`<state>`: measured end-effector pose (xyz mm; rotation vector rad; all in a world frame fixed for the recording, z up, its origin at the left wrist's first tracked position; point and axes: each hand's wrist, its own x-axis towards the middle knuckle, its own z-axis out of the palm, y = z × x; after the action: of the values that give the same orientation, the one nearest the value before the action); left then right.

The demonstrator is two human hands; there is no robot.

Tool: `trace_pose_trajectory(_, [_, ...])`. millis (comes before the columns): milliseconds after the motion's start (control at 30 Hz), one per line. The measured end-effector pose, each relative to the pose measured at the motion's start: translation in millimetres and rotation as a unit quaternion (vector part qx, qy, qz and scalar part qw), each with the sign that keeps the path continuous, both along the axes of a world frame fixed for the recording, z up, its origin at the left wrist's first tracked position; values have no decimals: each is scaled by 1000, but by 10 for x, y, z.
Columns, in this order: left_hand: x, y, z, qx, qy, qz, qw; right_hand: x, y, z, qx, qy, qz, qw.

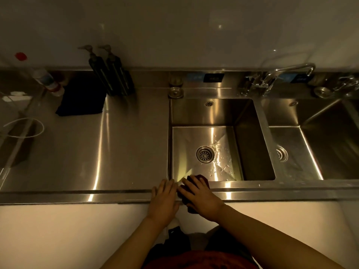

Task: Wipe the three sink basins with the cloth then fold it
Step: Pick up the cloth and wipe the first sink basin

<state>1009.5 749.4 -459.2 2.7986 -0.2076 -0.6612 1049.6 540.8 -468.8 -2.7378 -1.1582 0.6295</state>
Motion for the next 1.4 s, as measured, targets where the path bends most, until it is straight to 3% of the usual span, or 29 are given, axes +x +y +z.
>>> trace_pose_trajectory(233, [35, -273, -25, 1, -7, -8, 1000, 76, -489, 60, 49, -18, 27, 998])
trace_pose_trajectory(533, [175, -1098, -13, 9, -4, -41, 999, 112, -1510, 89, -11, 10, -11, 1000])
trace_pose_trajectory(967, [335, -2145, -107, -5, 17, -44, 999, 129, -2733, 88, 3, 9, -53, 999])
trace_pose_trajectory(1400, [443, -2935, -89, -27, 33, -41, 998, 160, -3321, 84, 35, -26, -8, 999])
